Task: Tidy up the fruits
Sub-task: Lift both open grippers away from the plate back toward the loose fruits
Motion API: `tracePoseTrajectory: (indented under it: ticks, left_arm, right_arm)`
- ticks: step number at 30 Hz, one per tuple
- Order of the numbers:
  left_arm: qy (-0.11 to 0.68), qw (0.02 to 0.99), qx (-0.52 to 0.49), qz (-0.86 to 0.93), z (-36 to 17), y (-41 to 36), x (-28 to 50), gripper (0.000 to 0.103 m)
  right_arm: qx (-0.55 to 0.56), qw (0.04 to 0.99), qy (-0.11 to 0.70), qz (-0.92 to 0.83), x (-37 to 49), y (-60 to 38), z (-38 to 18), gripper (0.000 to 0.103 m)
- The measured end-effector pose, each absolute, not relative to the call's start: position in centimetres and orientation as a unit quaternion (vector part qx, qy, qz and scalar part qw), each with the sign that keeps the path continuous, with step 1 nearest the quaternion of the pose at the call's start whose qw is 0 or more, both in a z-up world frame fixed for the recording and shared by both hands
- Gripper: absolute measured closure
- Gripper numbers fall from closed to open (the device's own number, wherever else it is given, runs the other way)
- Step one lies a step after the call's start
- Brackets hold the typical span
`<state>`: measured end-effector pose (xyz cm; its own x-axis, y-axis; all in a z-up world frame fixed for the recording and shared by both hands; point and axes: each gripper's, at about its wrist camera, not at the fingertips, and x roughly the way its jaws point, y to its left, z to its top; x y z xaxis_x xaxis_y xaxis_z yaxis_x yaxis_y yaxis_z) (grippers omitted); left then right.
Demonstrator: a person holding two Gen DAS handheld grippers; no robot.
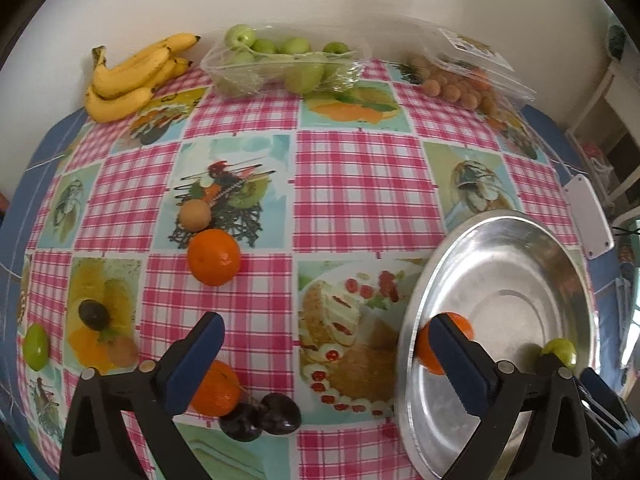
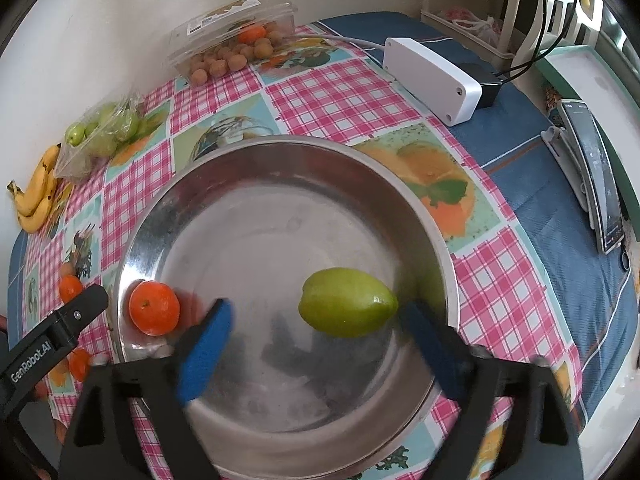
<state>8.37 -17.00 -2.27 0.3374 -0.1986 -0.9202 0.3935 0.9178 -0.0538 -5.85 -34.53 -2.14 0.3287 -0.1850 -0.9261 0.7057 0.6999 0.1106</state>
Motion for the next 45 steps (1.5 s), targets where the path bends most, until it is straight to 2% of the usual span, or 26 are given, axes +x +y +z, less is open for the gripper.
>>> tracePoseTrajectory:
  ticks: [3,26,45]
  left_arm:
    - [0.544,0.815,0.096,-0.173,-2.5,-16.9,8.5,0.0]
    - [0.537,0.82,0.109,-0.164,-0.6,-13.5,7.9,0.0]
    - [0.543,0.831,0.062,-0.099,0.6,-4.3,10.0,0.0]
  right_arm:
    - [0.258,0.772,0.505,-0.287,-5.8,-34.5,-2.3,0.001]
    - [0.25,0.765,0.517,-0.29,-6.1,-32.7,-0.6,0.0]
    - [0.229,0.78,0.528,-0.245,-3.3,-26.1,-0.4,0.0]
